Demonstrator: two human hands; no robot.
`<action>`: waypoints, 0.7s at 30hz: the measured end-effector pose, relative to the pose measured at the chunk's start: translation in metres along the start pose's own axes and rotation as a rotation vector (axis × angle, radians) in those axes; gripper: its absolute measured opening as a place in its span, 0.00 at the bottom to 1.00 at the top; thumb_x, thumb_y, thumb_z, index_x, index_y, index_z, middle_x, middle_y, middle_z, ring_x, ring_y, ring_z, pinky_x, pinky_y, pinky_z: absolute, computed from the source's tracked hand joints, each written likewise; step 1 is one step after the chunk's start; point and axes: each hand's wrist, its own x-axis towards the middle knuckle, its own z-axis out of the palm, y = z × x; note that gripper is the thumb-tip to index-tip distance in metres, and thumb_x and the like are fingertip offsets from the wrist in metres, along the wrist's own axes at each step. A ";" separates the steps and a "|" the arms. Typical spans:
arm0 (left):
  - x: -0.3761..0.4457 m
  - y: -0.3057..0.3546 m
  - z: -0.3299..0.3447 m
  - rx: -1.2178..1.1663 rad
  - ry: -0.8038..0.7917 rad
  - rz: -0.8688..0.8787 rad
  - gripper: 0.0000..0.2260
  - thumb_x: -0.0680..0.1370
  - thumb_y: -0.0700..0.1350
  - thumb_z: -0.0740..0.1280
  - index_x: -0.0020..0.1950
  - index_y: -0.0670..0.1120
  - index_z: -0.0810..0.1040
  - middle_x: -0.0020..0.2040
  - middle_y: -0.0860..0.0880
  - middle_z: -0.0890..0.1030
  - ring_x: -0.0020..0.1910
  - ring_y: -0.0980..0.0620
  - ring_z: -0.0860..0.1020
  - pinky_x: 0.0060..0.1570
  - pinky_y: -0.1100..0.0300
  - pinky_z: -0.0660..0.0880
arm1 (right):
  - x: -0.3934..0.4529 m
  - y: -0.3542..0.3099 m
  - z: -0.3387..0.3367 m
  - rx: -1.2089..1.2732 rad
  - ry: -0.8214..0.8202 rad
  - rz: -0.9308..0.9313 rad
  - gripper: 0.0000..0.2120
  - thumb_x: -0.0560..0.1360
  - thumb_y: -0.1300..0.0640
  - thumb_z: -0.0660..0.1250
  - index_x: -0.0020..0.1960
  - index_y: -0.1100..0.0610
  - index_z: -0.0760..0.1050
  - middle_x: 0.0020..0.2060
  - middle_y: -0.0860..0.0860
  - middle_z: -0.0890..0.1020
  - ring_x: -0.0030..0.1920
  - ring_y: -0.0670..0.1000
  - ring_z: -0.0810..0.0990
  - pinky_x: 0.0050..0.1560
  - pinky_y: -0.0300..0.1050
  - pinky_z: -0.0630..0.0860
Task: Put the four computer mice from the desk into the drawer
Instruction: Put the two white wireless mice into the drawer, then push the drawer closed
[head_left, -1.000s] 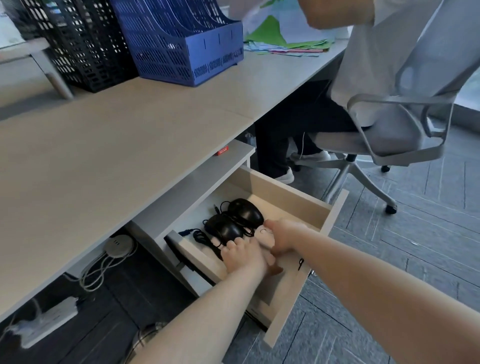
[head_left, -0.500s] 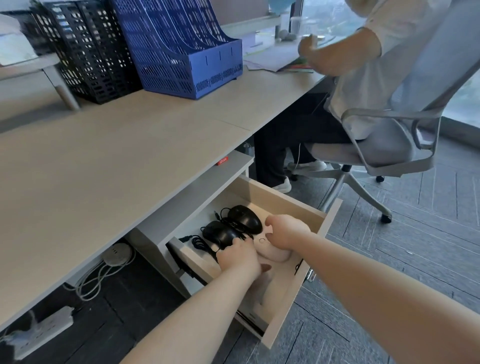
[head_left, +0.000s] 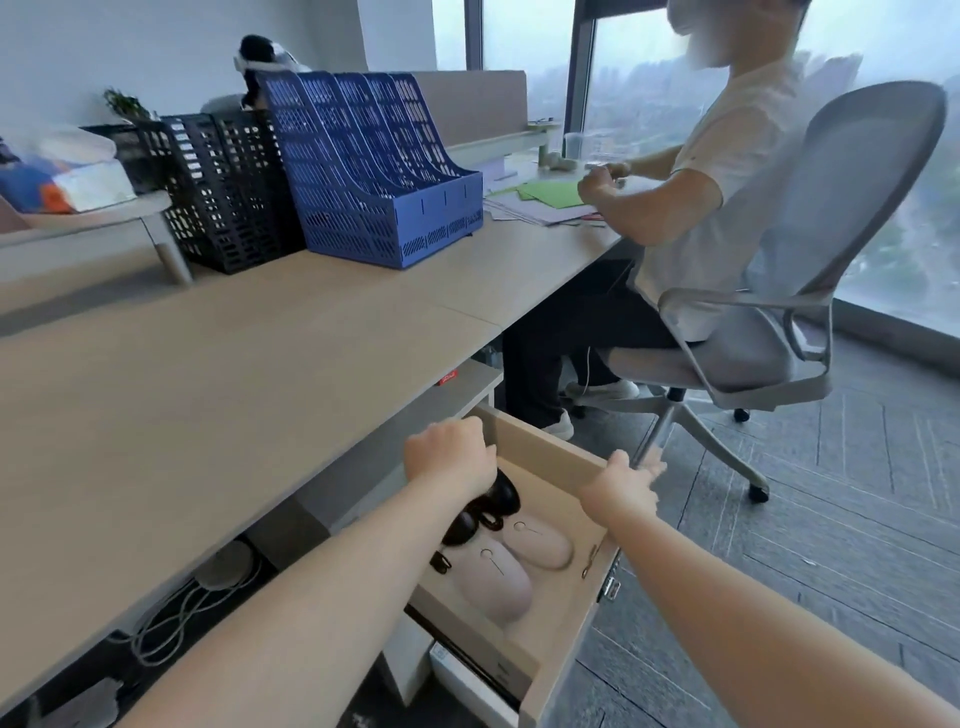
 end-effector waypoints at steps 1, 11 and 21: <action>0.003 -0.003 -0.007 0.000 0.029 0.013 0.15 0.80 0.54 0.58 0.60 0.47 0.74 0.59 0.46 0.78 0.59 0.43 0.76 0.53 0.52 0.73 | 0.000 -0.002 -0.001 0.034 -0.001 0.028 0.21 0.74 0.63 0.58 0.66 0.57 0.61 0.76 0.66 0.42 0.67 0.67 0.68 0.63 0.57 0.72; 0.030 -0.051 -0.049 -0.003 0.126 -0.043 0.16 0.80 0.54 0.57 0.62 0.46 0.72 0.61 0.43 0.74 0.61 0.42 0.72 0.54 0.50 0.70 | 0.006 -0.035 0.005 0.354 -0.038 0.081 0.39 0.76 0.62 0.57 0.78 0.56 0.37 0.71 0.60 0.67 0.60 0.61 0.75 0.49 0.51 0.75; 0.052 -0.103 -0.046 -0.081 0.098 -0.181 0.22 0.81 0.54 0.54 0.71 0.43 0.65 0.70 0.41 0.70 0.68 0.42 0.68 0.64 0.49 0.66 | 0.014 -0.091 0.044 0.286 -0.168 -0.014 0.38 0.76 0.61 0.57 0.78 0.56 0.37 0.50 0.59 0.69 0.48 0.57 0.68 0.42 0.48 0.67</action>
